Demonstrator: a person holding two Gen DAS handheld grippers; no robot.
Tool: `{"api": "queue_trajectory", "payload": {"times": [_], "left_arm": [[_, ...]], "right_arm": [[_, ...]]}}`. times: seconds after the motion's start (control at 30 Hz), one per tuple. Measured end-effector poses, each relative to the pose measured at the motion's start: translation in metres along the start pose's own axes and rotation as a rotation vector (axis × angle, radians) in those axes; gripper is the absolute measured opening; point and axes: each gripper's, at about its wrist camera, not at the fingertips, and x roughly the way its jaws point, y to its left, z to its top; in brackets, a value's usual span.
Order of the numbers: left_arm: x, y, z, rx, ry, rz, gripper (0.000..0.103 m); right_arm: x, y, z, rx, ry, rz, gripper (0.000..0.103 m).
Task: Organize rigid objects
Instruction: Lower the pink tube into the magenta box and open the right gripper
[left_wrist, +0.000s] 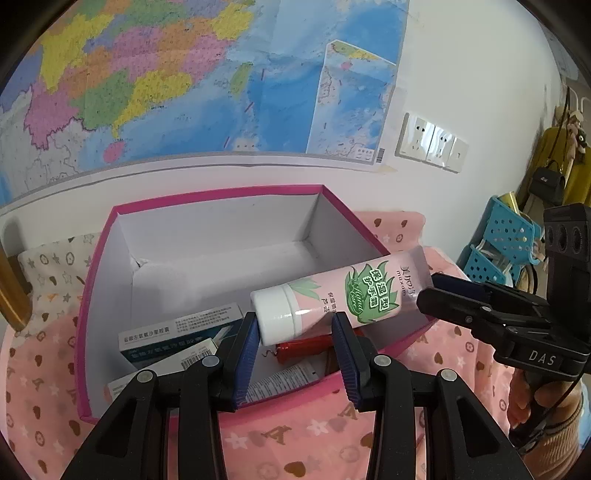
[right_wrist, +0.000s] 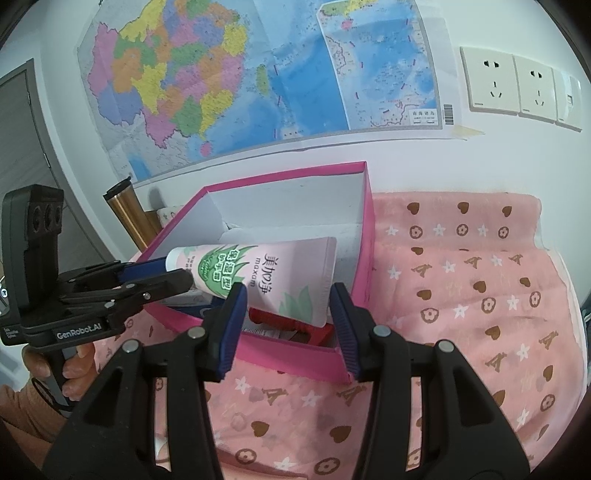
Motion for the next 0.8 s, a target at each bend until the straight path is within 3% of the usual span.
{"api": "queue_trajectory", "payload": {"times": [0.8], "left_arm": [[0.019, 0.005, 0.002, -0.020, 0.041, 0.003, 0.040]], "right_arm": [[0.012, -0.005, 0.003, 0.008, 0.037, -0.021, 0.049]]}}
